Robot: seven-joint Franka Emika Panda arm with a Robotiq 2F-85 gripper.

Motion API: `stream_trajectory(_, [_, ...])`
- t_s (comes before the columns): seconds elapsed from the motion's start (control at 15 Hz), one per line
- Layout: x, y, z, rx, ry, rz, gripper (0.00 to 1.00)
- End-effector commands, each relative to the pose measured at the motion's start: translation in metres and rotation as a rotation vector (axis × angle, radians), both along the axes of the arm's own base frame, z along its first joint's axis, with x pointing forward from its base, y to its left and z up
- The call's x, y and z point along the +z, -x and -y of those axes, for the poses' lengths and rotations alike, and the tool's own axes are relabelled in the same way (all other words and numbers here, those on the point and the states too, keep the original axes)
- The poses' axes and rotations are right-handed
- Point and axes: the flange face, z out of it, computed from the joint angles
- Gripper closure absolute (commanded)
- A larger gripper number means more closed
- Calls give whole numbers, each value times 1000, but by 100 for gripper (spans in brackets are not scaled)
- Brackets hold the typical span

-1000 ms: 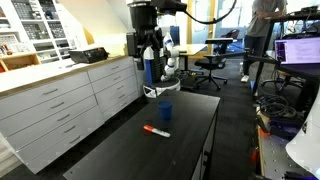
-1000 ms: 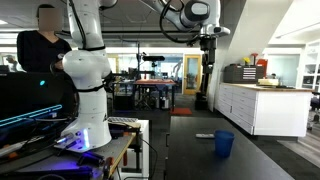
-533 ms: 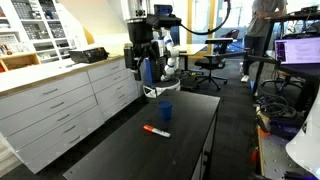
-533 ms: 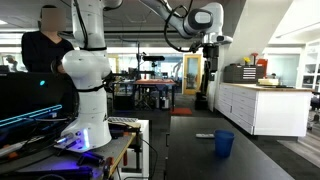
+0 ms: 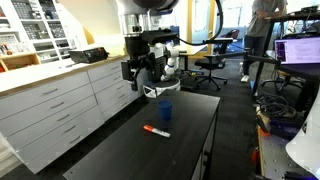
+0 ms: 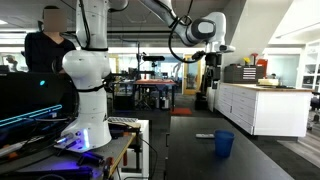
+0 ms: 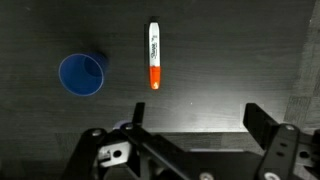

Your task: Put the marker in the cup

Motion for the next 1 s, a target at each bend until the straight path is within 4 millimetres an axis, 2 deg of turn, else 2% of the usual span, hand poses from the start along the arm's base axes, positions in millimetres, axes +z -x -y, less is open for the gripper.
stream_trajectory(0.0, [-18, -3, -1, 8, -10, 20, 0])
stream_trajectory(0.27, [-42, -6, 1, 6, -10, 17, 0])
stream_trajectory(0.93, [-98, 1, 10, 16, 0, -32, 0])
